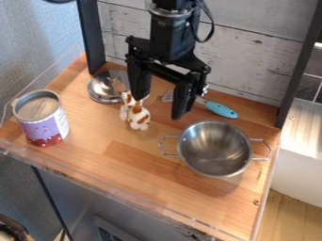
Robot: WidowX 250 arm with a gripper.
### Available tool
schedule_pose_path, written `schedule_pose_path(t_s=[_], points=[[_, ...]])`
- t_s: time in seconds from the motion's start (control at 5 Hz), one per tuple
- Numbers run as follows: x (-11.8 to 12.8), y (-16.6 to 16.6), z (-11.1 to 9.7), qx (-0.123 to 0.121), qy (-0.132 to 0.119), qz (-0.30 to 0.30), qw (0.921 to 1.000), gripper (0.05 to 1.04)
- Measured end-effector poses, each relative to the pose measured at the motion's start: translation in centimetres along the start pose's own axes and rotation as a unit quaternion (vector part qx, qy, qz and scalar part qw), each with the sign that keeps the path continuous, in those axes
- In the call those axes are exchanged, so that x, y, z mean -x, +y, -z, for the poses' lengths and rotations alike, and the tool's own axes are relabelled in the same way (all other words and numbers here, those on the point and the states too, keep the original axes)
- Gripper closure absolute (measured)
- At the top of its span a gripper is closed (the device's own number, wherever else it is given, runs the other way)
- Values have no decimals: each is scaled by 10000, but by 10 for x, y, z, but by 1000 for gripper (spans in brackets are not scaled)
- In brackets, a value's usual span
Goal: Take the silver pot and put it next to the red can
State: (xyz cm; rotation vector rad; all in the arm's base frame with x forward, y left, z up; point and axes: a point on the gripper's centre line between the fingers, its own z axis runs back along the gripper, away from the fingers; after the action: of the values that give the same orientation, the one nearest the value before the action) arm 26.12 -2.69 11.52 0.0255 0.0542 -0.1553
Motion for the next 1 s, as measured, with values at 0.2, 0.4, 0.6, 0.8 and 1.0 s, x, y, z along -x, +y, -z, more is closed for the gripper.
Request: schedule_pose_path(t_s=[0.2,0.4,0.6,0.8,1.0], points=[[1,0,6,-3,115,-18,9999,83],[-1,-24,0,-238,86,128,9996,83],[0,-35,0,-593,79,-1,9982,83],[-1,-64,15,-916,-76,305,9953,83],[-5,-87,36,-1266,-180,521,9904,83]])
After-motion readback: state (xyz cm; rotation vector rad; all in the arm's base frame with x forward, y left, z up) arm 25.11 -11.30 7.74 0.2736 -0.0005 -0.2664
